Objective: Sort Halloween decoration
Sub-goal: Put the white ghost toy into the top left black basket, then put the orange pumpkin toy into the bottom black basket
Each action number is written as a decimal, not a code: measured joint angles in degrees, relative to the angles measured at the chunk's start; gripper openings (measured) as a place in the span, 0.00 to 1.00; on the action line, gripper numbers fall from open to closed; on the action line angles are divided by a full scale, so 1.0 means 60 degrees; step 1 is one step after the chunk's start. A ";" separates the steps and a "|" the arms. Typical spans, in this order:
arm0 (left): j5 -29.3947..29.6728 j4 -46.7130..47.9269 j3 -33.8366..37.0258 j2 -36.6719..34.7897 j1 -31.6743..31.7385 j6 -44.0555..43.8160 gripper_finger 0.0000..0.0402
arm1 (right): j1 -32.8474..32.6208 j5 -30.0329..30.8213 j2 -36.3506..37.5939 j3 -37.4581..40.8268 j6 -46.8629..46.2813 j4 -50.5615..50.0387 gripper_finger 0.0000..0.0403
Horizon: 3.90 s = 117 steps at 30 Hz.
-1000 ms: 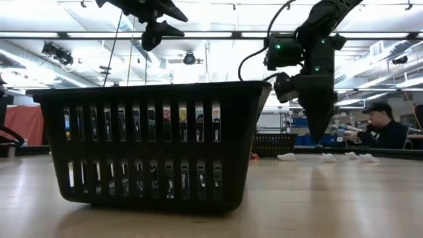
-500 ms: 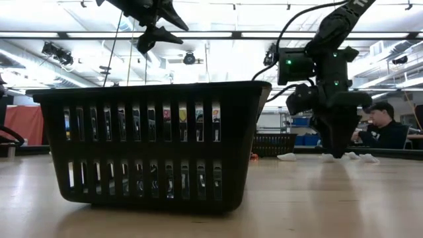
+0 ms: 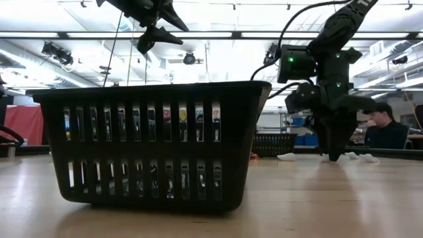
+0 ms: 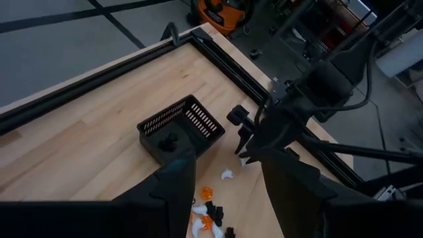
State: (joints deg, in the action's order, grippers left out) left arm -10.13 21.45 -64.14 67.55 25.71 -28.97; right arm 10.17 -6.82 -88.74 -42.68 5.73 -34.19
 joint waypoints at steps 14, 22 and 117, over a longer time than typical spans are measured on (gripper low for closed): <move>-0.0496 0.0004 0.0000 0.0000 0.0412 -0.0095 0.45 | -0.0177 -0.0090 -0.0012 0.0004 -0.0014 0.0156 0.24; -0.0505 0.0011 0.0000 0.0000 0.0574 -0.0058 0.45 | -0.0189 -0.0566 -0.0041 -0.0308 -0.0027 -0.0161 0.21; 0.1242 0.4258 0.0007 -0.2164 -0.0470 0.2517 0.45 | 0.0848 -0.0125 -0.7869 -1.1603 -0.1355 0.1654 0.41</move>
State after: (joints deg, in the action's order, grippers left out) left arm -2.68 47.00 -64.10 54.57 22.90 -13.87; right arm 15.25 -7.57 -135.96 -112.29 -2.41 -24.26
